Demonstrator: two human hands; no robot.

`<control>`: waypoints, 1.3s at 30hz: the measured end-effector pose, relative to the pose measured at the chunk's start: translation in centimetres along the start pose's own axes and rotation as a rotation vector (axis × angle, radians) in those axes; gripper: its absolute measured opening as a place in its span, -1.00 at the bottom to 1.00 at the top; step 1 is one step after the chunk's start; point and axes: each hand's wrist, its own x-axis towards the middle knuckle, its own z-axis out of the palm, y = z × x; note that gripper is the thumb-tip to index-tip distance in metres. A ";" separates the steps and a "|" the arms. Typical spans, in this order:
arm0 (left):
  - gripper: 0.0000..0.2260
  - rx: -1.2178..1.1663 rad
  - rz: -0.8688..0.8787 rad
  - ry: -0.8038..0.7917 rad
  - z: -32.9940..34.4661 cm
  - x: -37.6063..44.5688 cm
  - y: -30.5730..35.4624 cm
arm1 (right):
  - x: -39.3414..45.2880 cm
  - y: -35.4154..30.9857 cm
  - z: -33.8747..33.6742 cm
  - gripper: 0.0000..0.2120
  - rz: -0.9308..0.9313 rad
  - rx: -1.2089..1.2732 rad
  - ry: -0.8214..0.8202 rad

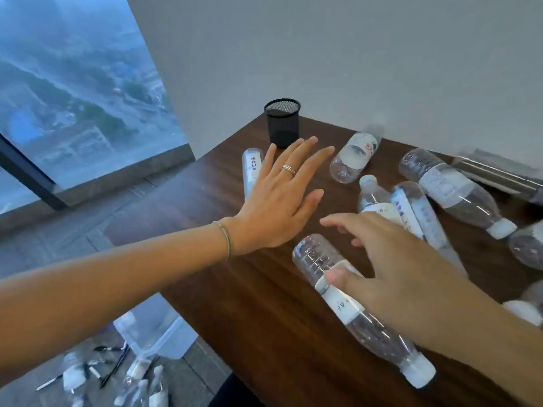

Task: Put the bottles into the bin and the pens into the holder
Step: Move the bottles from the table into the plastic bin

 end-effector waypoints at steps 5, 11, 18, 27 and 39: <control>-0.47 -0.054 -0.061 0.168 -0.5 -3.0 -3.2 | 0.0 -1.1 5.0 -0.31 0.064 -0.325 -0.124; -0.47 -0.169 -0.185 0.218 -1.5 -7.9 -6.7 | -0.1 -3.3 9.8 -0.05 0.182 -0.388 -0.021; -0.42 -0.335 -0.592 0.142 -1.3 -5.1 -10.5 | -1.0 -6.2 10.0 -0.14 0.160 -0.289 0.113; 0.01 -0.492 -0.914 -0.142 1.4 3.3 -12.3 | -0.9 -5.5 7.3 -0.16 0.139 -0.121 0.231; -0.12 -0.438 -0.729 -0.008 1.1 -1.6 -15.6 | 6.1 -8.7 9.2 -0.18 0.000 0.069 0.248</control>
